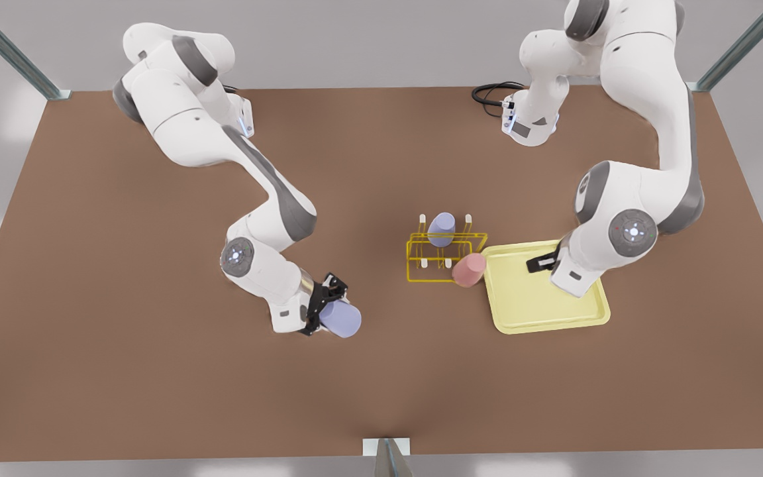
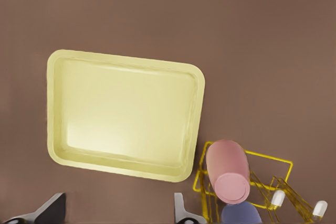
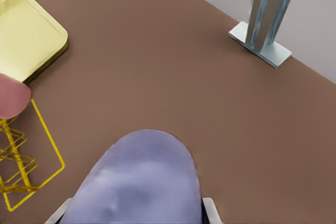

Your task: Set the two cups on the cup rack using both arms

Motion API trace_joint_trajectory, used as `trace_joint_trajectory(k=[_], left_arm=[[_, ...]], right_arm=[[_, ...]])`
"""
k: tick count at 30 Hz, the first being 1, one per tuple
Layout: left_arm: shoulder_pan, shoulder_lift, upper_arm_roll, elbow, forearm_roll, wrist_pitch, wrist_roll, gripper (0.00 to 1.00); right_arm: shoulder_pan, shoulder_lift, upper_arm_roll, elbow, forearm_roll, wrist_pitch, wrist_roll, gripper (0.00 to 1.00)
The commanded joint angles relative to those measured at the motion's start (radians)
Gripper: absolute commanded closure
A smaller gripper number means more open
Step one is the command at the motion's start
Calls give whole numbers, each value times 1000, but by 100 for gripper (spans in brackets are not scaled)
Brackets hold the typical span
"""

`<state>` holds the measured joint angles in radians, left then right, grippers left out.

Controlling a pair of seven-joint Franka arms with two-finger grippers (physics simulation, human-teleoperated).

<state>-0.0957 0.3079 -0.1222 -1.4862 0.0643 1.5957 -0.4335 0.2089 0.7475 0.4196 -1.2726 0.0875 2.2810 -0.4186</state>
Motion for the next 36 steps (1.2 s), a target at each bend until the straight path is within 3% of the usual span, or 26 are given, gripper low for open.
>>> trace_joint_trajectory(k=[1,24,36], left_arm=[[39,-96,-4,-49,66,-63,446,0],[57,-81,-2,-17,42,-123,374,0],[65,-75,-2,-17,42,-118,375,0]], right_arm=[[49,12,1,32,1,5,216,17],[244,113,47,110,0,9,251,17],[237,108,45,98,-5,-12,256,17]])
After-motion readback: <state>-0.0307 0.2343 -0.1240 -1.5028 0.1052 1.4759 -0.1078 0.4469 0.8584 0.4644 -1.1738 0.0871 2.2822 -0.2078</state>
